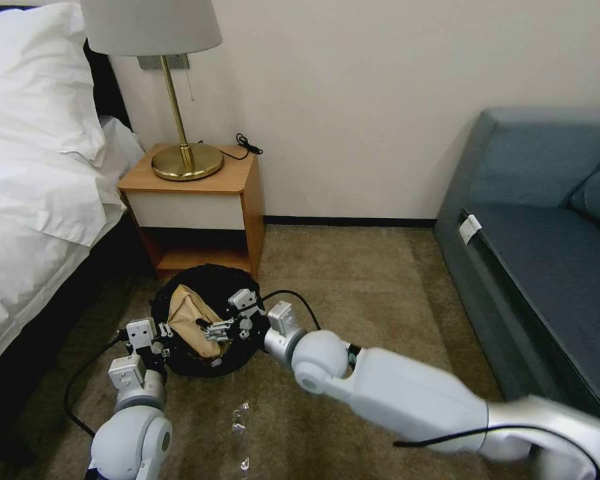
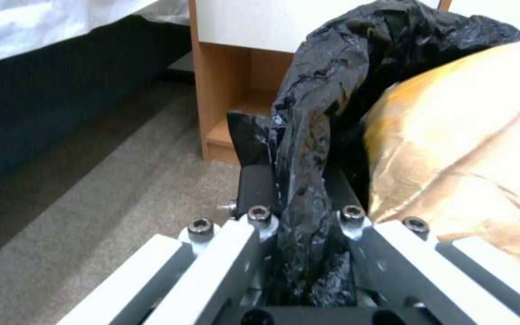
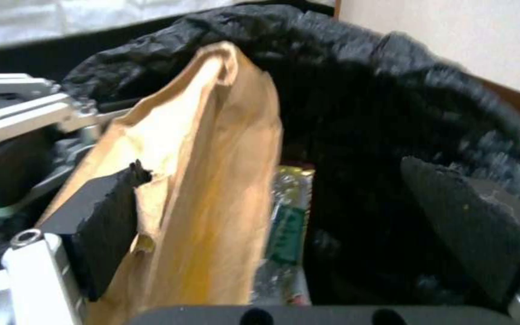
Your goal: Pick up the trash bin, then pick up the garbage on the floor and place it into the trash bin.
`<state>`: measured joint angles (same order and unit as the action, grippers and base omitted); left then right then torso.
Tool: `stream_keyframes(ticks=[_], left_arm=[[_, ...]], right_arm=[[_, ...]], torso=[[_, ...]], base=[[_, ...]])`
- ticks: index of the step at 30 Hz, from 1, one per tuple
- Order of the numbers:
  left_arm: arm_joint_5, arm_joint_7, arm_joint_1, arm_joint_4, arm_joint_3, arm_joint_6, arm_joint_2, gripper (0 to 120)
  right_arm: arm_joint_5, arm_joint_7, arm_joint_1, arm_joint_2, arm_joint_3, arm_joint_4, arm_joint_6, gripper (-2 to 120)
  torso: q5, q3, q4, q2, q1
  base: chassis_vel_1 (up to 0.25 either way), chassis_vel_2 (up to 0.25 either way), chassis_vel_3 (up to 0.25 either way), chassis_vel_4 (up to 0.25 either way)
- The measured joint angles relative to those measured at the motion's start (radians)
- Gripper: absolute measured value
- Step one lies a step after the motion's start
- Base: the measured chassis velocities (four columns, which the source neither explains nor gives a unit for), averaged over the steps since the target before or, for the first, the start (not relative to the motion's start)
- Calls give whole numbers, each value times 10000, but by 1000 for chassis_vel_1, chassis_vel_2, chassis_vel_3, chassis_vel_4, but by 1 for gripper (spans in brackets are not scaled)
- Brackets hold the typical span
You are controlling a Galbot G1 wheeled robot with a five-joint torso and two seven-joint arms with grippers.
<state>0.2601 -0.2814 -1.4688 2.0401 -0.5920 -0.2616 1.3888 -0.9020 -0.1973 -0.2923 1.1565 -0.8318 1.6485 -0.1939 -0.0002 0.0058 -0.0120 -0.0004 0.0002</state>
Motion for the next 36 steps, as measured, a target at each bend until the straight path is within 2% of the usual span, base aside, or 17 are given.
stream_keyframes(ticks=[7, 18, 22, 25, 28, 31, 33, 36], left_arm=[[62, 10, 46, -106, -1, 30, -21, 4], [87, 4, 132, -167, 31, 32, 17, 4], [73, 4, 142, -173, 32, 31, 62, 4], [67, 4, 141, -177, 34, 31, 62, 4], [55, 4, 154, -191, 38, 29, 52, 4], [50, 4, 156, -198, 38, 27, 48, 4], [34, 4, 167, -223, 47, 26, 48, 4], [23, 2, 210, -253, 85, 24, 86, 4]], right_arm=[[-408, 259, 1105, 217, -511, -410, -189, 100], [-151, 1221, 2181, -199, -1897, -878, -192, 100], [328, 2306, 2631, -234, -2111, -1276, -150, 100], [416, 2527, 2673, -229, -2016, -1351, -171, 100], [751, 3340, 2938, -266, -1866, -1515, -270, 100], [954, 3731, 3049, -331, -1806, -1533, -353, 100], [1478, 4306, 3174, -366, -1666, -1641, -456, 100], [1896, 4525, 3259, -125, -1545, -1848, -668, 100]], torso=[[1, -1, 1, 0, 0], [2, -1, 0, 0, 0], [2, -1, 0, 0, 0], [1, -1, 0, 0, 0], [2, -1, 1, 0, 0], [1, -2, 0, 0, 0], [2, -2, -1, 0, 0], [1, -2, -1, 0, 0]], base=[[0, 0, 0, 0], [0, 0, 0, 0], [0, 0, 0, 0], [0, 0, 0, 0], [0, 0, 0, 0], [0, 0, 0, 0], [0, 0, 0, 0], [0, 0, 0, 0]])
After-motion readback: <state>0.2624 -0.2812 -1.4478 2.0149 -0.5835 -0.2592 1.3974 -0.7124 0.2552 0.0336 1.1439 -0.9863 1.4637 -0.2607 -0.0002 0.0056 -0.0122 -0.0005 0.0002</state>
